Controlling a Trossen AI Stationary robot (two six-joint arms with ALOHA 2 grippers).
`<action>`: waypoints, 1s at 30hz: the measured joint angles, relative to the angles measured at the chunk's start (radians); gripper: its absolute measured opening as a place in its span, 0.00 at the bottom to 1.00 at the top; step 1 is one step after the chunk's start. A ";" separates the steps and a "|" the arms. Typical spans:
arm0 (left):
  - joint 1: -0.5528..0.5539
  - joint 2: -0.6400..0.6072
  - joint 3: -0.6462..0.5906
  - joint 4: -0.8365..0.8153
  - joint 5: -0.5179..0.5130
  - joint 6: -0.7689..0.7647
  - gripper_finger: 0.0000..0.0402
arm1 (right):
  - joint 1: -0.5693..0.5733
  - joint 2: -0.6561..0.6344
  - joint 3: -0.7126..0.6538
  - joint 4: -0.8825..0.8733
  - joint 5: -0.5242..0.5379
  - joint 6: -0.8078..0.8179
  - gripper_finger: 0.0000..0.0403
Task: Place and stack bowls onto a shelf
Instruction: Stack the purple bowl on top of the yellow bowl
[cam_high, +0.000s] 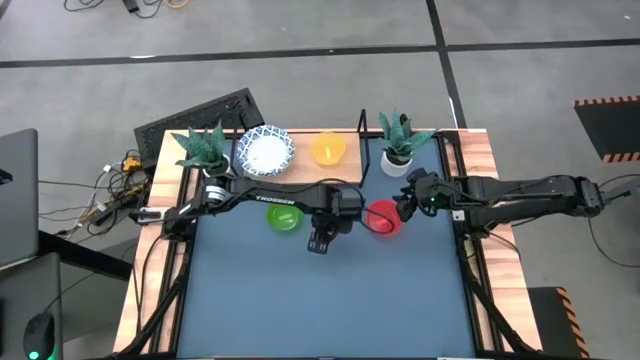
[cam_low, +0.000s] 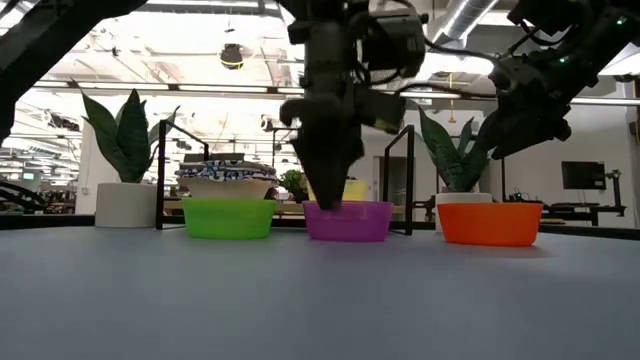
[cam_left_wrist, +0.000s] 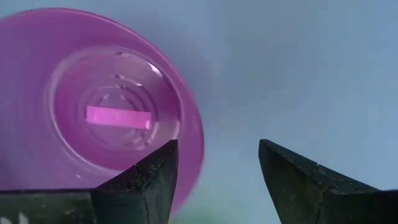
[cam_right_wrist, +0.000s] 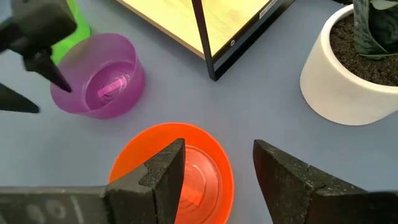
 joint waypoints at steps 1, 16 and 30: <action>0.000 0.000 -0.018 0.024 -0.014 -0.005 0.52 | 0.000 0.000 0.000 0.000 0.000 0.000 0.53; -0.006 -0.015 -0.129 0.111 -0.055 -0.093 0.02 | 0.000 0.000 0.000 0.002 0.001 0.001 0.53; -0.002 -0.278 -0.129 0.093 -0.085 -0.205 0.00 | 0.000 0.000 0.000 0.006 0.003 0.001 0.53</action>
